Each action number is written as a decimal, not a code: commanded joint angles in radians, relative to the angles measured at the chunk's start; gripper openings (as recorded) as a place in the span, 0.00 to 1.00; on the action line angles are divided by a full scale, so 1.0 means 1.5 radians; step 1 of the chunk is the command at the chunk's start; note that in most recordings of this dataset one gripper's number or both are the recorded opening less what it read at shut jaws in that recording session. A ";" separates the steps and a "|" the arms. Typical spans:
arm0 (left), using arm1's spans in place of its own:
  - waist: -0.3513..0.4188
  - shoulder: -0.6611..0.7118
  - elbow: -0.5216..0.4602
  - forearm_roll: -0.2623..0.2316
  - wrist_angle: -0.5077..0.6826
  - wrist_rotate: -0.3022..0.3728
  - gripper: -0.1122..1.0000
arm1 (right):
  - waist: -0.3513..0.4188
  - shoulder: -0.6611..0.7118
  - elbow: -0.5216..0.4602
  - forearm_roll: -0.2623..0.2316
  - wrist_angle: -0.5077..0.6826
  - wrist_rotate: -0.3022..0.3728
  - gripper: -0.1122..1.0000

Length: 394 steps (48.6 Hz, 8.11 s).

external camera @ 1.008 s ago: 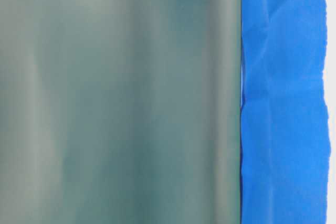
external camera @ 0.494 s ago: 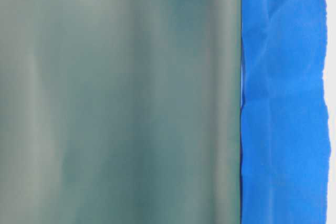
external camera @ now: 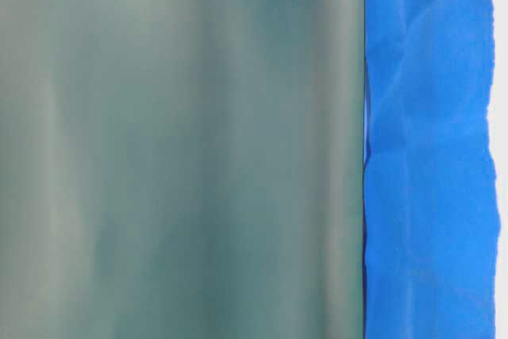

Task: Fold the yellow towel.
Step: 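Grasp the left and right ends of the folded strip with both grippers, then lift the strip and swing it vertical, right gripper moving to the far side, then lower the strip onto the table lengthwise and open both grippers, then move both grippers to the far end of the strip and grasp its corners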

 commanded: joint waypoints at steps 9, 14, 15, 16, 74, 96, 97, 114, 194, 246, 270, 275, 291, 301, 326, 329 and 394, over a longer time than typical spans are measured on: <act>-0.003 0.011 -0.026 -0.001 0.084 0.004 0.19 | 0.014 -0.002 -0.008 -0.001 0.022 -0.001 0.16; -0.005 0.010 -0.035 -0.001 0.097 0.006 0.11 | 0.014 -0.002 -0.008 0.000 0.024 -0.001 0.12; -0.004 0.009 -0.036 -0.001 0.100 0.006 0.11 | 0.014 -0.002 -0.008 0.000 0.024 -0.001 0.12; -0.005 0.008 -0.037 -0.001 0.103 0.006 0.11 | 0.015 -0.002 -0.008 -0.001 0.024 0.000 0.12; -0.046 -0.238 -0.065 -0.005 0.207 -0.018 0.11 | -0.054 -0.194 -0.072 -0.039 0.141 0.004 0.12; -0.188 -0.194 -0.095 -0.005 0.033 -0.079 0.11 | -0.198 -0.064 -0.191 -0.087 0.078 0.004 0.12; -0.191 -0.189 -0.100 -0.005 0.028 -0.079 0.11 | -0.202 -0.059 -0.198 -0.090 0.077 0.004 0.12; -0.216 -0.044 -0.256 -0.005 0.014 -0.077 0.11 | -0.259 0.003 -0.282 -0.119 0.077 0.003 0.12; -0.230 0.198 -0.551 0.001 0.024 0.018 0.11 | -0.295 0.017 -0.297 -0.168 0.047 0.000 0.12; -0.230 0.091 -0.266 -0.006 -0.149 0.018 0.12 | -0.209 0.210 -0.463 -0.169 0.061 -0.006 0.12; -0.215 0.100 -0.261 -0.006 -0.144 0.014 0.56 | -0.176 0.235 -0.484 -0.217 0.034 -0.006 0.37; -0.211 0.076 -0.253 -0.006 -0.118 0.014 0.61 | -0.176 0.231 -0.485 -0.224 0.039 -0.006 0.66; -0.147 -0.038 -0.216 -0.005 -0.046 0.022 0.64 | -0.176 0.142 -0.450 -0.234 0.069 -0.004 0.72; -0.079 -0.098 -0.176 -0.001 -0.048 0.025 0.64 | -0.176 0.055 -0.372 -0.232 0.049 0.008 0.72; 0.001 -0.145 -0.121 -0.001 -0.070 0.076 0.82 | -0.089 -0.094 -0.170 -0.204 -0.111 0.018 0.72; 0.003 -0.143 -0.119 -0.002 -0.070 0.076 0.83 | -0.088 -0.094 -0.163 -0.201 -0.116 0.018 0.72; 0.269 0.213 -0.259 -0.002 -0.192 0.153 0.85 | -0.266 0.241 -0.340 -0.155 -0.057 0.019 0.80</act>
